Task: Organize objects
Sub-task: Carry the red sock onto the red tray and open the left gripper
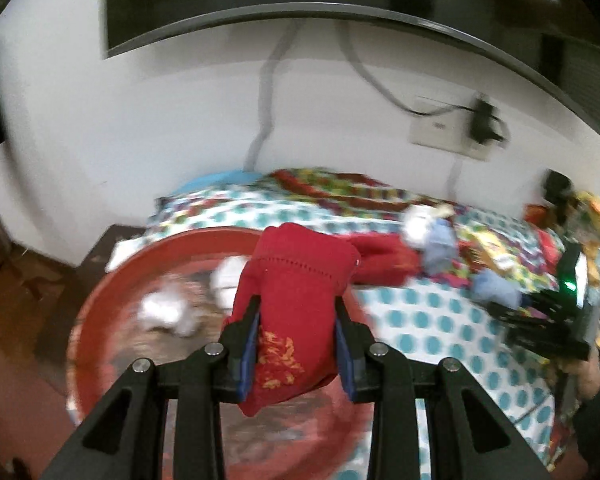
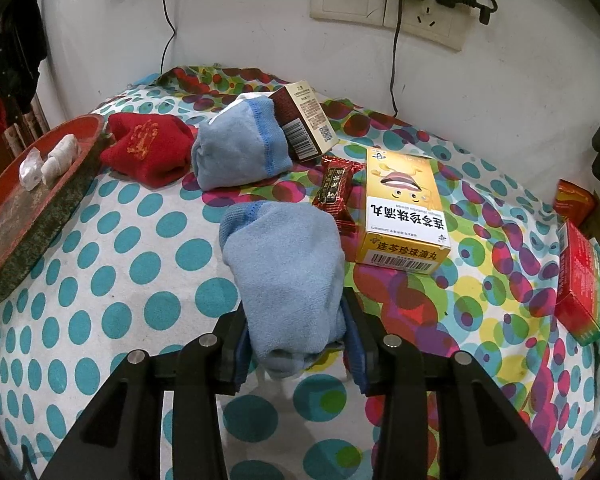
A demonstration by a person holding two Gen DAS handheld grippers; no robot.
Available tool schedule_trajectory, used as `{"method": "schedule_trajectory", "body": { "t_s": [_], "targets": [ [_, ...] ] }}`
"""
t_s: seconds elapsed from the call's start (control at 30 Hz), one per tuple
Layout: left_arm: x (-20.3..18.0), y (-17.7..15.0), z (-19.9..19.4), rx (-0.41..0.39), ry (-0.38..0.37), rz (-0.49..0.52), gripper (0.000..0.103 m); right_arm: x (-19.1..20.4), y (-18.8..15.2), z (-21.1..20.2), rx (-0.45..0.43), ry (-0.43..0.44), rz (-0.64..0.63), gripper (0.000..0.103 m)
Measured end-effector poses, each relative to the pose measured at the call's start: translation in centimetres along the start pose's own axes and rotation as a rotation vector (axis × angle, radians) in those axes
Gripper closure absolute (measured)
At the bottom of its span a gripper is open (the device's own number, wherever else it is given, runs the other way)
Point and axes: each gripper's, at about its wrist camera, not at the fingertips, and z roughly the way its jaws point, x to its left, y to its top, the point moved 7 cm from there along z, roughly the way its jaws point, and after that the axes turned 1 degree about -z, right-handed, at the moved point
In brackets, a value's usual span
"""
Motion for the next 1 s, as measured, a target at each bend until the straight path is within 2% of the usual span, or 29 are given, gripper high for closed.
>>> {"method": "schedule_trajectory", "body": {
  "t_s": [0.3, 0.47, 0.8, 1.0],
  "targets": [
    [11.1, -1.0, 1.8, 0.065, 0.152, -0.136, 0.07, 0.0, 0.0, 0.0, 0.0, 0.0, 0.0, 0.065],
    [15.0, -2.2, 3.5, 0.119, 0.179, -0.181, 0.07, -0.1, 0.0, 0.1, 0.001, -0.002, 0.0, 0.065],
    [16.6, -2.8, 6.7, 0.18, 0.197, -0.161, 0.067, -0.2, 0.0, 0.1, 0.001, -0.001, -0.001, 0.064],
    [17.6, -3.4, 7.9, 0.213, 0.244, -0.187, 0.064, -0.3, -0.1, 0.1, 0.001, 0.001, 0.0, 0.064]
  ]
}}
